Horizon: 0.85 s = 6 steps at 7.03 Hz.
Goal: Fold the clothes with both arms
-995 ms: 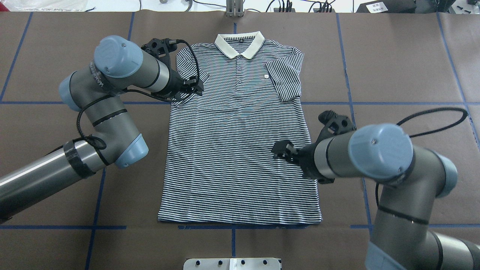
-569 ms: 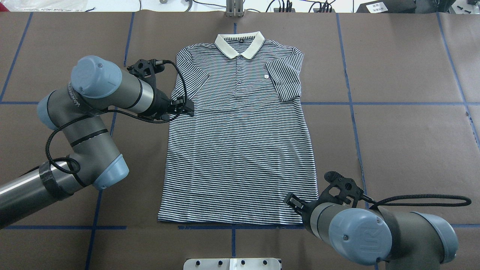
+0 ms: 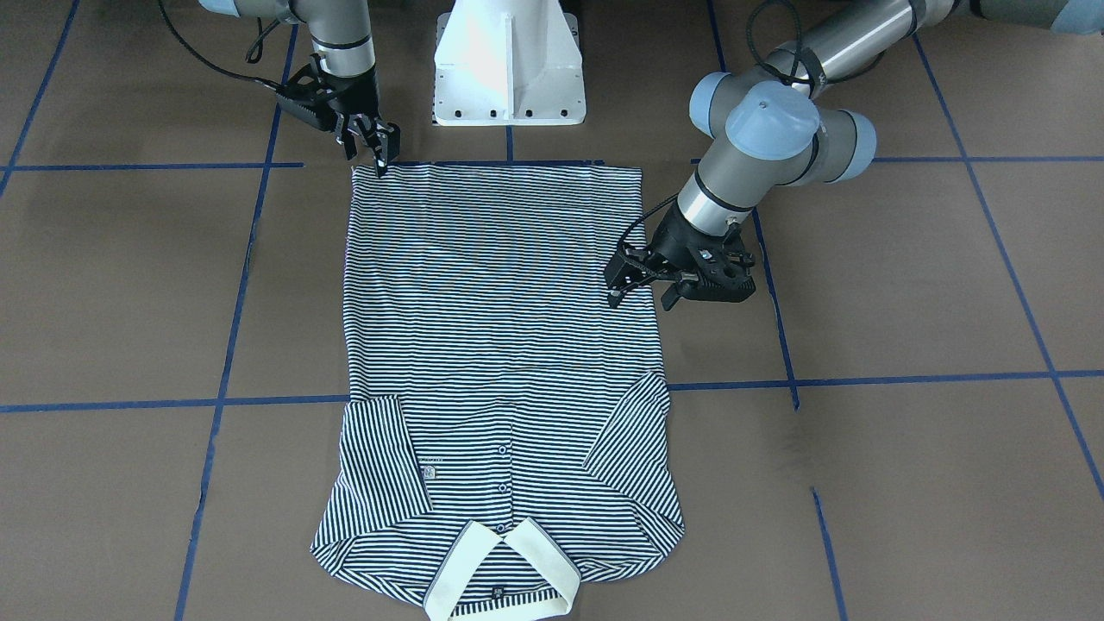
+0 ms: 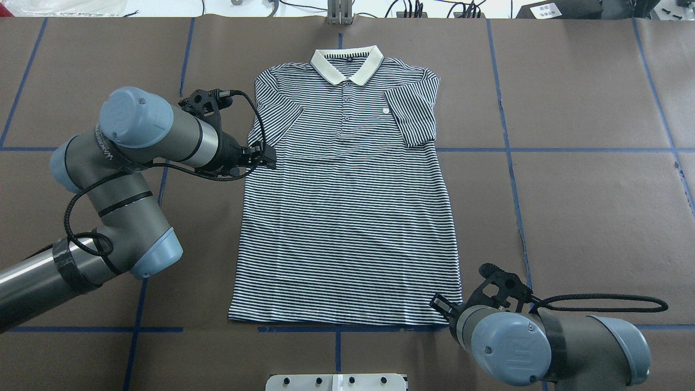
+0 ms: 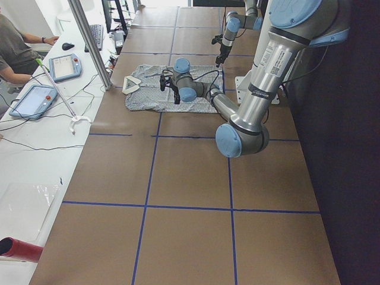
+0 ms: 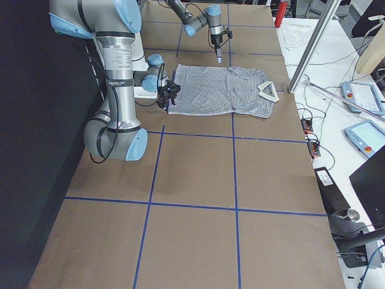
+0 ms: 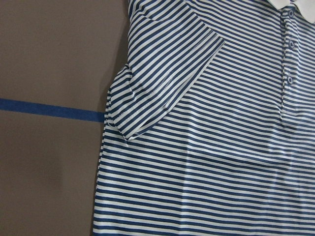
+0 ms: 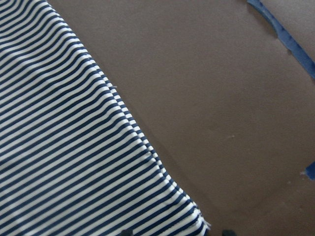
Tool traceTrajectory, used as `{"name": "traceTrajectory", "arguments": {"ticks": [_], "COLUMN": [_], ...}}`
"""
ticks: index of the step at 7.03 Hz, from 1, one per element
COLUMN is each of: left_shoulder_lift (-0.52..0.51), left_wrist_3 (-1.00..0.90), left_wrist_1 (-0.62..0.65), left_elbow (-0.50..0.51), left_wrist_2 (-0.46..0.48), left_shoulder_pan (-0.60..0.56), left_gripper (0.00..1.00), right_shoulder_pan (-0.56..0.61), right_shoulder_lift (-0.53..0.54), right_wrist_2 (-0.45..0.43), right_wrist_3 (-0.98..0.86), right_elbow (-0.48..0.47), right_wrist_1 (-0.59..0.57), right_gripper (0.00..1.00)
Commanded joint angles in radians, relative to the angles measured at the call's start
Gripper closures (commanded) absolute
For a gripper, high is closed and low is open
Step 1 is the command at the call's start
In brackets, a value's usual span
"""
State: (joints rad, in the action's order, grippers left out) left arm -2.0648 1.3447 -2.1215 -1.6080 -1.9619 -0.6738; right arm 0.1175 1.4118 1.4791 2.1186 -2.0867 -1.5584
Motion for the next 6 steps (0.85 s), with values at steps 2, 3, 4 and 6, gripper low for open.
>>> {"name": "traceTrajectory", "arguments": {"ticks": [2,3,4,6], "left_shoulder_lift": [-0.003,-0.001,0.0,0.0], "left_wrist_3": [0.007,0.008,0.01,0.01], "left_wrist_1": [0.0,0.0,0.0,0.0], "left_elbow": [-0.006,-0.009,-0.01,-0.013], "left_wrist_2": [0.004,0.004,0.004,0.027], "left_shoulder_pan": [0.0,0.0,0.0,0.0], "left_gripper": [0.12,0.12,0.12,0.12], "right_shoulder_pan": [-0.002,-0.002,-0.004,-0.002], "right_shoulder_lift": [0.007,0.015,0.013,0.013], "right_wrist_2": [0.029,0.039,0.04,0.049], "right_wrist_3": [0.004,0.004,0.004,0.003], "right_elbow": [0.022,0.019,0.02,0.017], "right_wrist_1": [-0.003,-0.003,-0.003,-0.003], "right_gripper": [0.37,0.41,0.6,1.0]}}
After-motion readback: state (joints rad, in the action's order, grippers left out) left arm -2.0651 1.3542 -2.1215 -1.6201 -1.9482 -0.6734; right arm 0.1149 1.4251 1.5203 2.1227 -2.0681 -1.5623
